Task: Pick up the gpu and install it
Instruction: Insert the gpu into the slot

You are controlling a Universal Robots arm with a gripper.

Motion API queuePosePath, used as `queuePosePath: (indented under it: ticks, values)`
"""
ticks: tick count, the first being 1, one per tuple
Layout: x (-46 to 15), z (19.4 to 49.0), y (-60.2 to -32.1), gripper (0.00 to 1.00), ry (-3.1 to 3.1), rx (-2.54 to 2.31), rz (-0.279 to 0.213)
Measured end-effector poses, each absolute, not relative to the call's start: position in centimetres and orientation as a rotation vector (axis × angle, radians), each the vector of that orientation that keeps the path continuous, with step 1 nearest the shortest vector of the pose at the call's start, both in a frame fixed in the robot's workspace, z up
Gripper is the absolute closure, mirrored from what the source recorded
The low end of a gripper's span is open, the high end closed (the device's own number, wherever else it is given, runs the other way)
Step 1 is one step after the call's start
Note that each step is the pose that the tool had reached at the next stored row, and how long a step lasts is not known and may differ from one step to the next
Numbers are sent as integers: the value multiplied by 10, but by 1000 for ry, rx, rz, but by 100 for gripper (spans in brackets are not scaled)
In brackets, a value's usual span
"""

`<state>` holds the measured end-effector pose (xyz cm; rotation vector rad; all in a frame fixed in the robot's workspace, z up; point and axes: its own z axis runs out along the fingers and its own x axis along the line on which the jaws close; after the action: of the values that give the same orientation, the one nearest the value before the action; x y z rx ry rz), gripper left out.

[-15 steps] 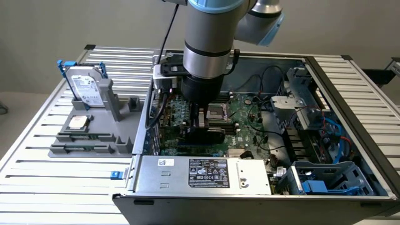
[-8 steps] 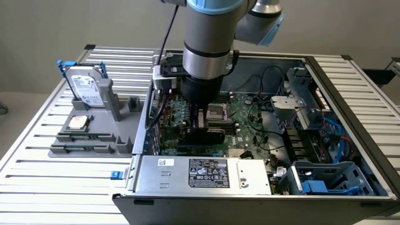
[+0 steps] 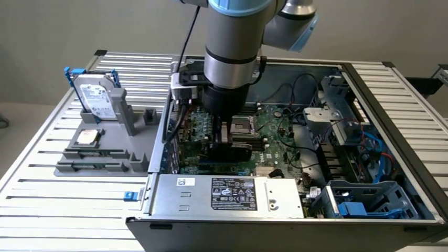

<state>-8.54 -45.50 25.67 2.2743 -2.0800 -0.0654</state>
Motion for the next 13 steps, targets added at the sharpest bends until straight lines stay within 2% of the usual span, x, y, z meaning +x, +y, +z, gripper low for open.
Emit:
queuePosePath:
  ticks: [13]
  values:
    - [-86,253,-454,73,-2077,2268,-54]
